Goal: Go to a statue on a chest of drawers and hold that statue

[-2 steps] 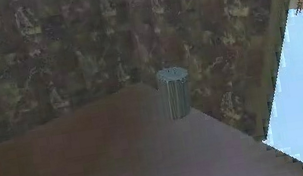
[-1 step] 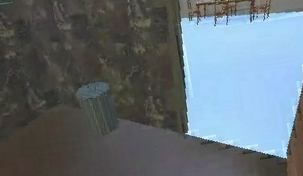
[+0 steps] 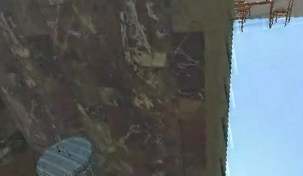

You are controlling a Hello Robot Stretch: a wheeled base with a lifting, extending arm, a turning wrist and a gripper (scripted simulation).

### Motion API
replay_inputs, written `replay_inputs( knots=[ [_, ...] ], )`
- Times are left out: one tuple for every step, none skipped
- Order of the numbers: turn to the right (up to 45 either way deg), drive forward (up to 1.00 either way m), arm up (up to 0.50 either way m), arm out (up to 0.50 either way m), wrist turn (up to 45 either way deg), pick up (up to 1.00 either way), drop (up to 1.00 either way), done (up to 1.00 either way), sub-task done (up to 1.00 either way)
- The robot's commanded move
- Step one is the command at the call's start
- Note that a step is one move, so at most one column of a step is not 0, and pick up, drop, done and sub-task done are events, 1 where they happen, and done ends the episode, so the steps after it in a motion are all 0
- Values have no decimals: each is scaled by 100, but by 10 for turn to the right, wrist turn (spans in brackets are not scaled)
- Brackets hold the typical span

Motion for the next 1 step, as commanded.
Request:
replay_inputs(
  knots=[
    [450, 0, 0, 0, 0, 0, 0, 0, 0]
  ],
)
